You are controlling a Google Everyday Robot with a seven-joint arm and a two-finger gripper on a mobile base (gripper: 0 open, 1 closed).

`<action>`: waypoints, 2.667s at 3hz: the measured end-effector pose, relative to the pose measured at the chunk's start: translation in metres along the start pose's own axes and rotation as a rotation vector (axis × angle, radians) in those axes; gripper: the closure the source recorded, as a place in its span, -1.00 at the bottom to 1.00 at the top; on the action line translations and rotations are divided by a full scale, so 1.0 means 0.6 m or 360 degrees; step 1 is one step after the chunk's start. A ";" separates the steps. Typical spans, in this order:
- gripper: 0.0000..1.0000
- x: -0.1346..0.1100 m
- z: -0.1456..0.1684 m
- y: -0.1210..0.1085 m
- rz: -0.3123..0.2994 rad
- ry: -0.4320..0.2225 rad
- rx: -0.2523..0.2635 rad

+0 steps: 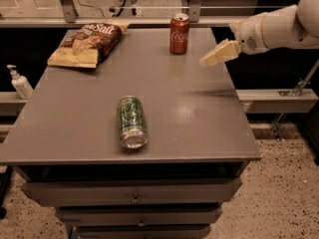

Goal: Move coke can near green can

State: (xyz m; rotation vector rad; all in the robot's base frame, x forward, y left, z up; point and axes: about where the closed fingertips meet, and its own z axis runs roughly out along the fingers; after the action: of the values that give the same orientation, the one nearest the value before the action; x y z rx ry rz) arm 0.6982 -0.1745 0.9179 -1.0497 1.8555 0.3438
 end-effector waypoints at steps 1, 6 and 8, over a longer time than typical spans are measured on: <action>-1.00 -0.010 0.019 0.003 -0.0007 -0.0063 -0.0012; -0.65 -0.098 0.242 -0.122 0.0089 -0.0525 0.0095; 0.28 -0.102 0.240 -0.058 0.0271 -0.0569 -0.0103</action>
Offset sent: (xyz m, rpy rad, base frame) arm 0.0794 0.0687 -0.0115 0.2261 -0.1648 0.0276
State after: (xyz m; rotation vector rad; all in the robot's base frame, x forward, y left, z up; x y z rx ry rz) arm 0.8227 -0.0745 0.9015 -0.8124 1.6201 0.6521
